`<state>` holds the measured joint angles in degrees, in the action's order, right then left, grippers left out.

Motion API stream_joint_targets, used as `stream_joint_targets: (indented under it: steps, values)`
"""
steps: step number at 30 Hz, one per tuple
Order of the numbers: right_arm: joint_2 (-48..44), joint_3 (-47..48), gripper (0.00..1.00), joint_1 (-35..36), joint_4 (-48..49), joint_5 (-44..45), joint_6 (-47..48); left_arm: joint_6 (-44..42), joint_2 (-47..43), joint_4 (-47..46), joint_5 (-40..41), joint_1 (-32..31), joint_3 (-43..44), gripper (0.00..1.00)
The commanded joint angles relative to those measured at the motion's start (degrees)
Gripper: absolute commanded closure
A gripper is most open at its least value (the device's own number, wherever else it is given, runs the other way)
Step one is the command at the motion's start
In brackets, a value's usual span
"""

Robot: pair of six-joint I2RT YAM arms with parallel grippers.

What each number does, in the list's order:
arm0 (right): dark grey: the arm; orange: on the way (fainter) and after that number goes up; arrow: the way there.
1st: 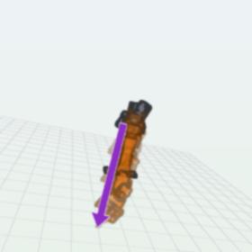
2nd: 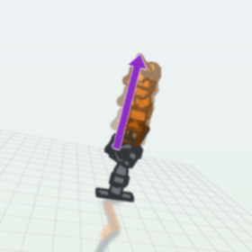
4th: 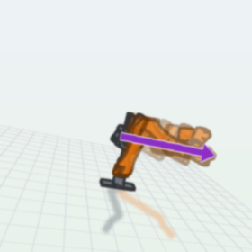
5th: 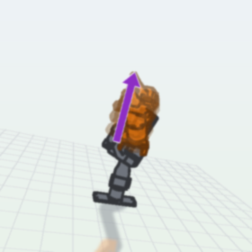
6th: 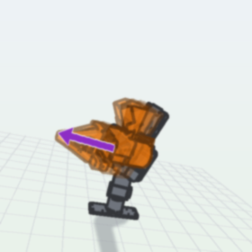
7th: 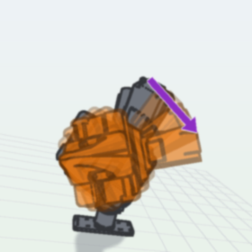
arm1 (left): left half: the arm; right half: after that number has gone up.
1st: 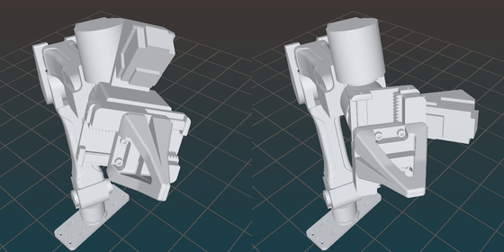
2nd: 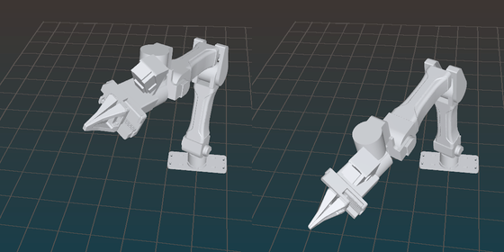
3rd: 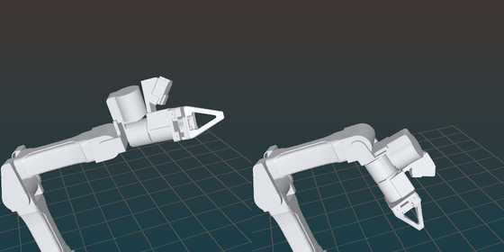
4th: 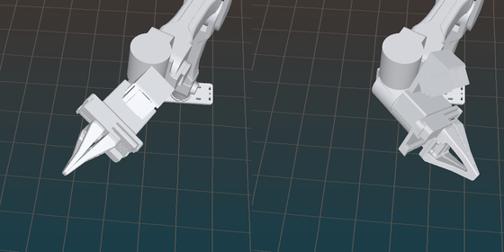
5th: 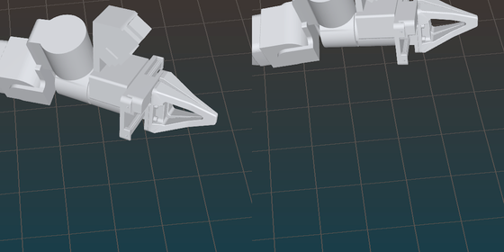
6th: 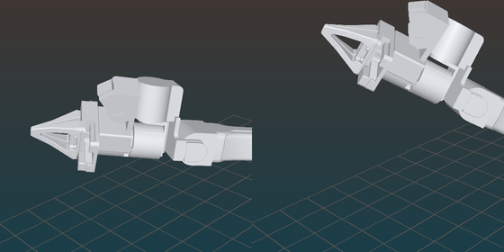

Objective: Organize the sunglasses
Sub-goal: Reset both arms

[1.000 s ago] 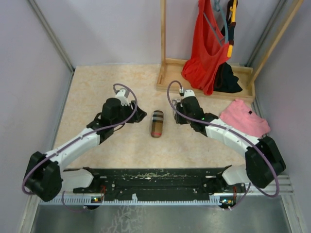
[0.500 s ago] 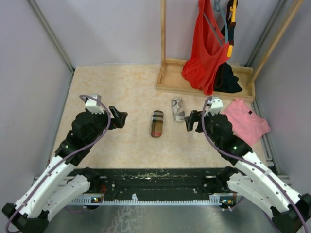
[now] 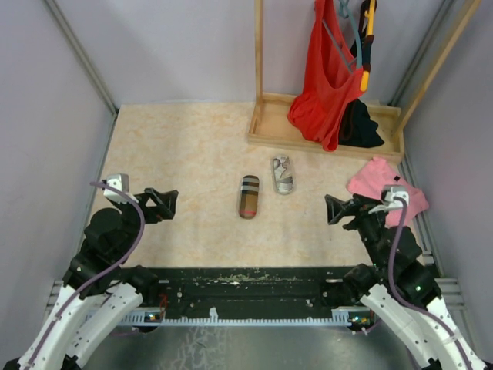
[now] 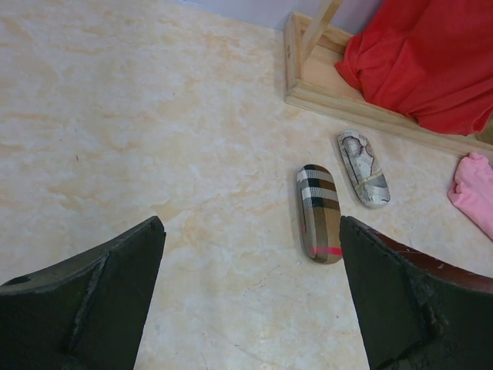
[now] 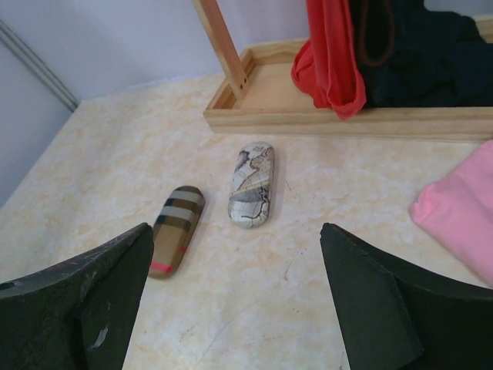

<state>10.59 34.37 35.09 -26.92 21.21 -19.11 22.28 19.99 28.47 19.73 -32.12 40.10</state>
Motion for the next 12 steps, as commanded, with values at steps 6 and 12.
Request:
stream_joint_targets:
  steps: [6,12]
  values:
    - [-9.50,-2.26,0.10,0.06,1.39,3.75,-0.49,-0.02,0.08,0.77,1.08,-0.31,-0.84,0.01]
    - [-8.57,-2.82,0.09,0.06,1.82,3.31,-0.18,0.22,2.53,1.36,1.04,-0.24,0.14,0.01]
